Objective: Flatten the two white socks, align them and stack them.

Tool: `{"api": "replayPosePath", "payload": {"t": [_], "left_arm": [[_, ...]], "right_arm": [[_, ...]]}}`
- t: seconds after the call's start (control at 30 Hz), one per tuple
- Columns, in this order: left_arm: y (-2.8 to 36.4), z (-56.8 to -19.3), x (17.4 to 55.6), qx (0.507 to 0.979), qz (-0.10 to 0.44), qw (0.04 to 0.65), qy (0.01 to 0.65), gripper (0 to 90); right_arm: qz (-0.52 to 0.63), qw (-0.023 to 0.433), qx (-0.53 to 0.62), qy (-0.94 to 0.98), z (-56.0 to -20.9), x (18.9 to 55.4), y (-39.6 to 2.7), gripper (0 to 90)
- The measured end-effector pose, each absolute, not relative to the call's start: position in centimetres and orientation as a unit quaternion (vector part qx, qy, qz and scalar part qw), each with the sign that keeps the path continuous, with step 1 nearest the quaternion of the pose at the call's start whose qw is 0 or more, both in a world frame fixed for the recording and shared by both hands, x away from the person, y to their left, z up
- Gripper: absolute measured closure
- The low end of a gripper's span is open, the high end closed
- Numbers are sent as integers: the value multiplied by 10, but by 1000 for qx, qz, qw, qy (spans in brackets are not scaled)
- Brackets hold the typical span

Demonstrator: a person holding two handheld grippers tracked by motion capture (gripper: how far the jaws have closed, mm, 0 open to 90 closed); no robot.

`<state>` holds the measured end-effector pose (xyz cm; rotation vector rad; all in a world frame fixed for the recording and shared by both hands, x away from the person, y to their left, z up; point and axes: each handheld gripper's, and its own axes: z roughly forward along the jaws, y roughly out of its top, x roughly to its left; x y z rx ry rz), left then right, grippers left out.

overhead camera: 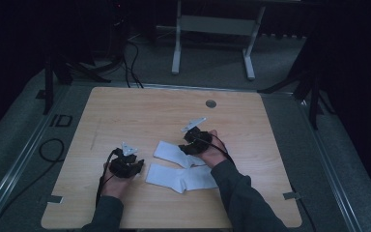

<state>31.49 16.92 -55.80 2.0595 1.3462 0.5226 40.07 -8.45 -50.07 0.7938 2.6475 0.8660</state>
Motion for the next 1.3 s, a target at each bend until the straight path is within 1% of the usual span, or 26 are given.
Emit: {"api": "replayPosePath", "payload": {"t": [0.3,0.6,0.77,0.87,0.93,1.07,1.27,1.3], "left_arm": [[168,-559,315,776,198,312,510,624],[167,-559,315,775,201,314,510,627],[167,-560,315,775,202,315,510,627],[166,-560,315,775,202,315,510,628],[166,-560,315,775,203,315,510,629],[166,-560,315,775,202,315,509,629],[165,-560,315,775,203,315,509,629],[165,-560,315,775,203,315,509,628]], "right_arm": [[279,100,257,920,-521,406,-53,551],[264,83,254,927,-542,411,-41,521],[274,82,261,922,-543,413,-45,633],[272,86,268,920,-542,414,-47,750],[270,88,274,919,-542,416,-48,809],[273,85,278,917,-542,418,-50,829],[277,85,283,914,-538,418,-57,830],[284,88,283,912,-530,418,-65,829]]}}
